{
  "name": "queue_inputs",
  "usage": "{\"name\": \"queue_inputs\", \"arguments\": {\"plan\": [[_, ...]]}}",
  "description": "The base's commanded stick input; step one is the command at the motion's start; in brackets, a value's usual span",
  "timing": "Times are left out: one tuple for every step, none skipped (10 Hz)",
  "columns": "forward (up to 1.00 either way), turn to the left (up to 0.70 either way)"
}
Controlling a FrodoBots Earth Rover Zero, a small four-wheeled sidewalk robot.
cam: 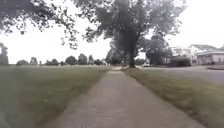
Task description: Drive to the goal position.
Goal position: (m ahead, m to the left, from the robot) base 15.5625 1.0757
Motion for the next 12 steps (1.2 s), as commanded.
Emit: {"name": "queue_inputs", "arguments": {"plan": [[0.70,-0.16],[0.70,-0.34],[0.70,-0.28],[0.70,-0.22],[0.70,-0.15],[0.70,0.00],[0.70,0.00],[0.70,0.00],[0.70,0.00],[0.70,0.00],[0.70,0.00],[0.70,0.00]]}}
